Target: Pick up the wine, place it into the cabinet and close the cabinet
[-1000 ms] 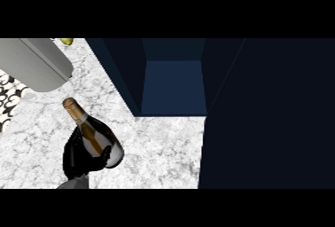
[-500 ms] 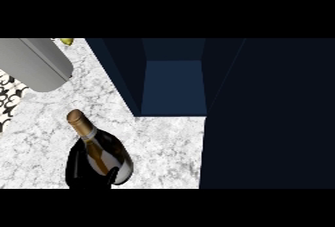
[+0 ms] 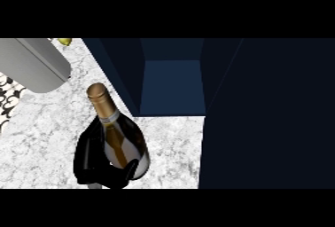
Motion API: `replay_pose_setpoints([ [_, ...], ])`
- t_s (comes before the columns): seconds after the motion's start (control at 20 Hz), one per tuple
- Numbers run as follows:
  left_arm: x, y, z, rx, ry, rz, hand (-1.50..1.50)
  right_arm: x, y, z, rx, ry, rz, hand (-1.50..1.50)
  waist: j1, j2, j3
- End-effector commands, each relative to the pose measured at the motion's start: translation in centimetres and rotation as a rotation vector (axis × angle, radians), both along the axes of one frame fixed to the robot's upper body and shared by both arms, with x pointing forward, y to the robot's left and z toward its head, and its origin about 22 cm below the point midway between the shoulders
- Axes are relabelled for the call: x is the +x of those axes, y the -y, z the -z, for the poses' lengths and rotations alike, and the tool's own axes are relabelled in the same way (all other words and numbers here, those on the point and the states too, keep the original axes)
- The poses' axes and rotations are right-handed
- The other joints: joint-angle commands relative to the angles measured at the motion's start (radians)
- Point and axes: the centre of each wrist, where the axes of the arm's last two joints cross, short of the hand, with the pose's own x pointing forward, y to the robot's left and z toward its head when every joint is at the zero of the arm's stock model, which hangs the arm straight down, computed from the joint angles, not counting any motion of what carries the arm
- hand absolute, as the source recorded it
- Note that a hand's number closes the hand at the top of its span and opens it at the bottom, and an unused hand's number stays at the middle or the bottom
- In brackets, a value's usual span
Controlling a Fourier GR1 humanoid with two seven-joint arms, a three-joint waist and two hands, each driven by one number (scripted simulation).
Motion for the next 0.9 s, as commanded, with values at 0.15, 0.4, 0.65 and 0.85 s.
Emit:
replay_pose_setpoints([
  [0.15,2.4,5.9,-3.5,0.003,-0.022,-0.008,1.5,-2.6,1.0,-2.3,0.067,0.058,-0.057,-1.5,-0.011,0.006,0.0],
  [0.4,4.4,5.9,-4.6,-0.006,-0.092,-0.043,1.5,-4.2,0.9,-3.1,0.067,0.051,-0.071,-1.5,-0.011,0.004,-0.001],
  [0.65,5.7,8.2,-4.4,0.046,-0.122,-0.056,1.5,-4.1,1.4,-2.9,0.04,0.055,-0.052,-1.5,-0.012,0.005,0.0],
  [0.85,7.7,8.2,-4.0,0.065,-0.129,-0.071,1.5,-3.4,1.2,-3.0,0.057,0.052,-0.064,-1.5,-0.008,0.006,-0.001],
])
